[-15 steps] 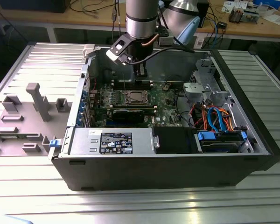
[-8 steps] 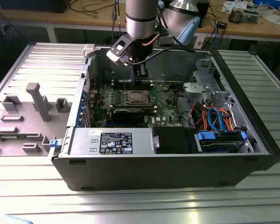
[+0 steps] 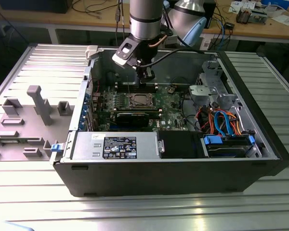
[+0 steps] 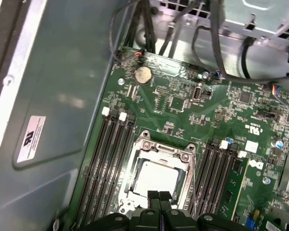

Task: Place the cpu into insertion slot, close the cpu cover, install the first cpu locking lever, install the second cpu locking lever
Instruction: 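Install the first cpu locking lever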

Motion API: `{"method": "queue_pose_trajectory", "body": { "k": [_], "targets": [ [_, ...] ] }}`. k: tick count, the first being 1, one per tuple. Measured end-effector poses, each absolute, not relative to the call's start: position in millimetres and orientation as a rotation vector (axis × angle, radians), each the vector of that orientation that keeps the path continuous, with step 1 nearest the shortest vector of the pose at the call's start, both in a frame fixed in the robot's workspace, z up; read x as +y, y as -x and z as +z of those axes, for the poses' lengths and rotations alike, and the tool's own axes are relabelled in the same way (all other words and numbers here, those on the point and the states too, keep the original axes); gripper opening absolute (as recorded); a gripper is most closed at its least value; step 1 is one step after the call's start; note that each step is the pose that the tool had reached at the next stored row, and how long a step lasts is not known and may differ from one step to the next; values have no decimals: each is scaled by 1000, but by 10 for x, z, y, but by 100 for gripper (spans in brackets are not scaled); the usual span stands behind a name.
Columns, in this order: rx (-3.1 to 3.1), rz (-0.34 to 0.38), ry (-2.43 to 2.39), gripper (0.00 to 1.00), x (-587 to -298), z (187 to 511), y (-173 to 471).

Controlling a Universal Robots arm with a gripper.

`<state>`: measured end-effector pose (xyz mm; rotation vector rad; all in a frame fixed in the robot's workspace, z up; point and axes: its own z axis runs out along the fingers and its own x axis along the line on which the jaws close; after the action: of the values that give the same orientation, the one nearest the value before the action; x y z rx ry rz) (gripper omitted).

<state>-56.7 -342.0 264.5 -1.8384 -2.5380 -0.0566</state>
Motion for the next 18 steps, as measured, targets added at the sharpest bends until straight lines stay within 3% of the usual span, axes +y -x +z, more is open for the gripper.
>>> {"method": "queue_pose_trajectory", "body": {
  "k": [18],
  "targets": [
    [-2719, -55, 1550, 11, -3421, 2645, 568]
  ]
}}
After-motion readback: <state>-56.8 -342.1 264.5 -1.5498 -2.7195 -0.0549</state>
